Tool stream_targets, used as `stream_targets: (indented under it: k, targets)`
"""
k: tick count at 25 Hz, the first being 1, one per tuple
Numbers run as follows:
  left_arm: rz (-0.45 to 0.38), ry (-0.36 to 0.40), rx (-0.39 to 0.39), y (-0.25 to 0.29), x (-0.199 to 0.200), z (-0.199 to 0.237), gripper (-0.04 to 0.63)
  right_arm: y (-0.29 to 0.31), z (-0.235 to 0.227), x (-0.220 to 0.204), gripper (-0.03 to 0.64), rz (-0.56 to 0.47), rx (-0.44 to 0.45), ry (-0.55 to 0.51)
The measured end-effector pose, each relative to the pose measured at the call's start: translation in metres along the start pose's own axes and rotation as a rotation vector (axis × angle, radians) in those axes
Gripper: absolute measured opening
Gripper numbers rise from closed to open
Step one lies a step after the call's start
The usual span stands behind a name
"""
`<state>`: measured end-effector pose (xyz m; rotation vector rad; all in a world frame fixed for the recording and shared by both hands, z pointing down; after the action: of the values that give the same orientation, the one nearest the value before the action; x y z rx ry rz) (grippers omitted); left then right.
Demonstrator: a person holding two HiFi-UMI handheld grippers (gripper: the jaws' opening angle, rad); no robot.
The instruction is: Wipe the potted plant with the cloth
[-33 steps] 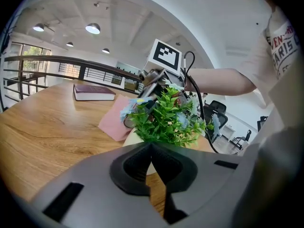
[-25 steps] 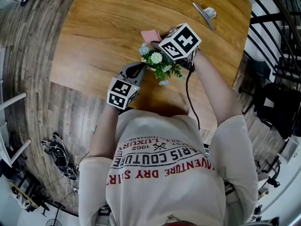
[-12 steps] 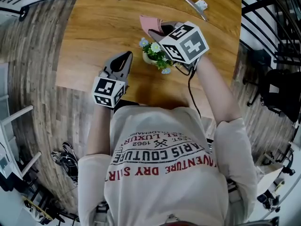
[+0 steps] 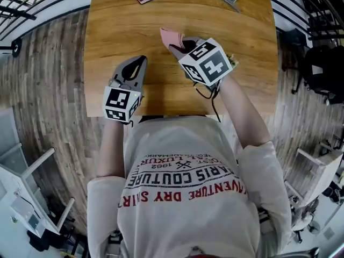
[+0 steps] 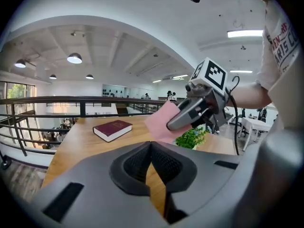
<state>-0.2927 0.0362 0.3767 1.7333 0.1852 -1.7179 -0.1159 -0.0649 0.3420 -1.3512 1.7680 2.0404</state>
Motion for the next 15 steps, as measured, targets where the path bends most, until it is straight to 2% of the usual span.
stream_targets:
  k: [4,9,15]
  targets:
    - [0.022,-0.005,-0.073,-0.005,-0.010,0.013,0.015,0.016,0.015,-0.035,0.037,0.043,-0.086,0.120]
    - [0.061,-0.018,-0.144,-0.007,-0.027,0.014,0.015,0.034,0.026,-0.070,0.037,0.048,-0.154,0.256]
    - [0.100,-0.029,-0.202,-0.001,-0.046,0.012,0.015,0.050,0.021,-0.117,0.037,0.069,-0.342,0.395]
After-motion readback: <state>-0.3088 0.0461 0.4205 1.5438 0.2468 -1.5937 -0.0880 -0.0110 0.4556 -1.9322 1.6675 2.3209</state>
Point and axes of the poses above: the fingertips, and each gripper's own axes: y forward along the fingers, z to its left, x out of its top, the point moved 10 cm from there along -y, backward along the fingers, and after that the axes turned 5 degrees about -x, right-handed, at the moved point
